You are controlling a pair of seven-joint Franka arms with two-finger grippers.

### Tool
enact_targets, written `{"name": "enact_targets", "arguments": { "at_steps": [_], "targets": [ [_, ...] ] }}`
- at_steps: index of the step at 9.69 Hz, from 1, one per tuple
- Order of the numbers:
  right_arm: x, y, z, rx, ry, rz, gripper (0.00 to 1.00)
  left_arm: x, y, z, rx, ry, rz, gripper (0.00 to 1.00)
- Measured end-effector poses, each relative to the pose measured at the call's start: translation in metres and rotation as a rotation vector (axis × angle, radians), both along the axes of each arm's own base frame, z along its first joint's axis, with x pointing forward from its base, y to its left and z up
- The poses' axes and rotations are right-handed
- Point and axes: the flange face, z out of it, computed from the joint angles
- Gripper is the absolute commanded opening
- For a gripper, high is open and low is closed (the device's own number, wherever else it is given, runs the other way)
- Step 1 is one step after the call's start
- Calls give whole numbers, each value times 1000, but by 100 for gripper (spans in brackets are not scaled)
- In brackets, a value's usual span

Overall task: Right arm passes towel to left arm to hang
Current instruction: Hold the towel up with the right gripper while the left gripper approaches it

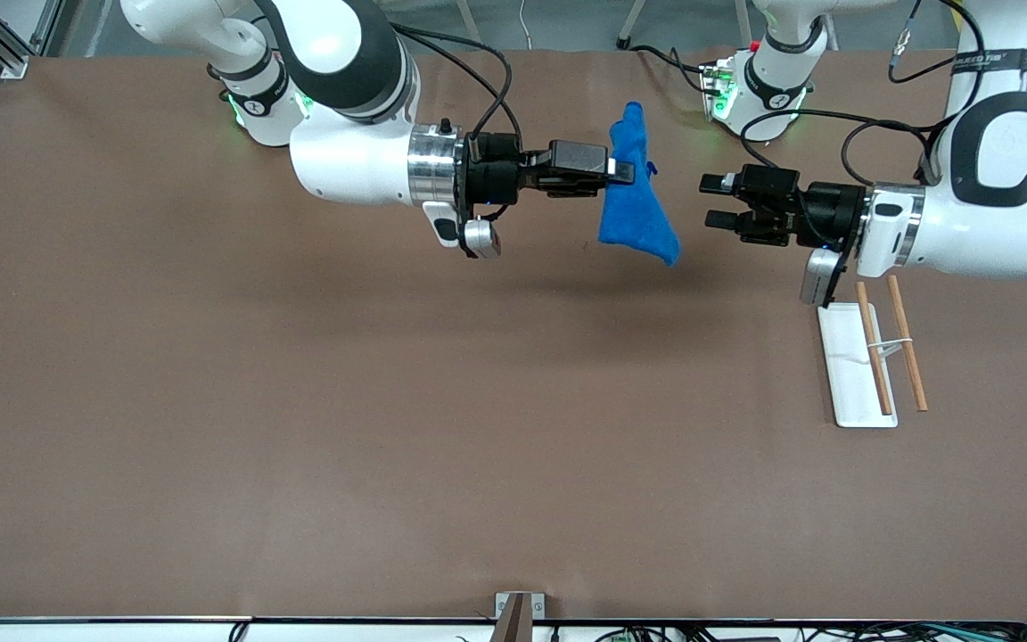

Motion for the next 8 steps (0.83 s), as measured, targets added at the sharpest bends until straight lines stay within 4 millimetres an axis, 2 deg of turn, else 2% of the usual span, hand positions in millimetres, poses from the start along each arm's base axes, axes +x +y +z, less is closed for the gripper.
{"name": "enact_targets", "arguments": {
  "at_steps": [3,5,8],
  "targets": [
    [-2,2,-1,-1,1,4,2,-9,-7,-25,-202,-9,81,85],
    [-3,4,-3,-3,3,6,2,-9,-11,-27,-305,-22,142,83],
    [-3,5,-4,-4,4,8,2,-10,-29,-33,-319,-63,179,84]
  ]
}}
